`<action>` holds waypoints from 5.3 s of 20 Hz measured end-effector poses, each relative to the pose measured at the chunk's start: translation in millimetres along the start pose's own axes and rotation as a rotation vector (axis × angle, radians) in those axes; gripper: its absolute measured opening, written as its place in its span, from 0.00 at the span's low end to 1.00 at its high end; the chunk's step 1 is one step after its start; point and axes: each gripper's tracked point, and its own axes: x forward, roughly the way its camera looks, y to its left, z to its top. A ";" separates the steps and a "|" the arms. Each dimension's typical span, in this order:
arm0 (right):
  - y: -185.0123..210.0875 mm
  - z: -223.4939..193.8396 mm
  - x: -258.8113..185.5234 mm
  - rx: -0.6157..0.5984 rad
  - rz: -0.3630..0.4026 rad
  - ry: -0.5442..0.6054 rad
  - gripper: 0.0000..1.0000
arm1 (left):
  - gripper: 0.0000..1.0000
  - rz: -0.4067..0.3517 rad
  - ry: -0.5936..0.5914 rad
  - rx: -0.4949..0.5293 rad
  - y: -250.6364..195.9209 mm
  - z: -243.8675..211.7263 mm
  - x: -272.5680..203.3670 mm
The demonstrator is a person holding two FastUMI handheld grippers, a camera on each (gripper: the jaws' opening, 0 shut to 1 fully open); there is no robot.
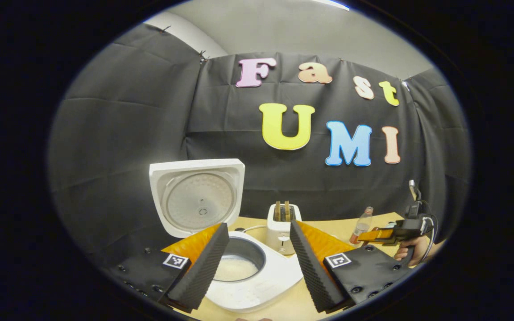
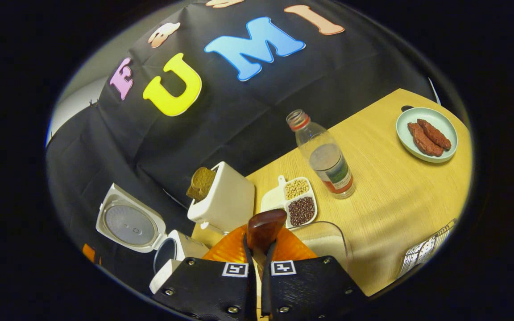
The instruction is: Close the left gripper, press the button to open the rice cooker; take a wooden spoon from the chopstick holder with the right hand, scoop a spoonful of rice and pour it into the rice cooker, then put the wooden spoon back into the chopstick holder.
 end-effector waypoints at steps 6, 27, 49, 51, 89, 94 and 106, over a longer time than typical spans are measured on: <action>12.9 45.6 -29.1 0.135 0.077 -0.085 0.05 | 0.96 -0.042 -0.034 0.002 -10.7 5.5 1.7; 185.7 71.0 -36.0 0.305 0.403 -0.040 0.04 | 0.96 0.001 -0.023 -0.009 51.7 -24.9 -15.5; 325.0 -101.6 102.1 -0.428 0.432 0.190 0.04 | 0.96 0.040 0.020 0.014 80.5 -52.3 -43.6; 334.7 -120.1 107.9 -0.559 0.429 0.183 0.04 | 0.96 0.058 0.022 0.024 83.9 -52.6 -44.4; 204.5 67.1 -24.9 -0.056 0.411 0.053 0.05 | 0.96 -0.090 -0.060 0.045 -14.9 -23.4 -28.2; 152.3 98.6 -67.5 -0.075 0.352 -0.030 0.04 | 0.97 -0.129 -0.063 0.069 -52.3 -14.5 -22.4; 11.4 131.9 -149.1 -0.070 0.130 -0.129 0.04 | 0.97 -0.154 -0.071 0.057 -119.5 -1.4 -34.5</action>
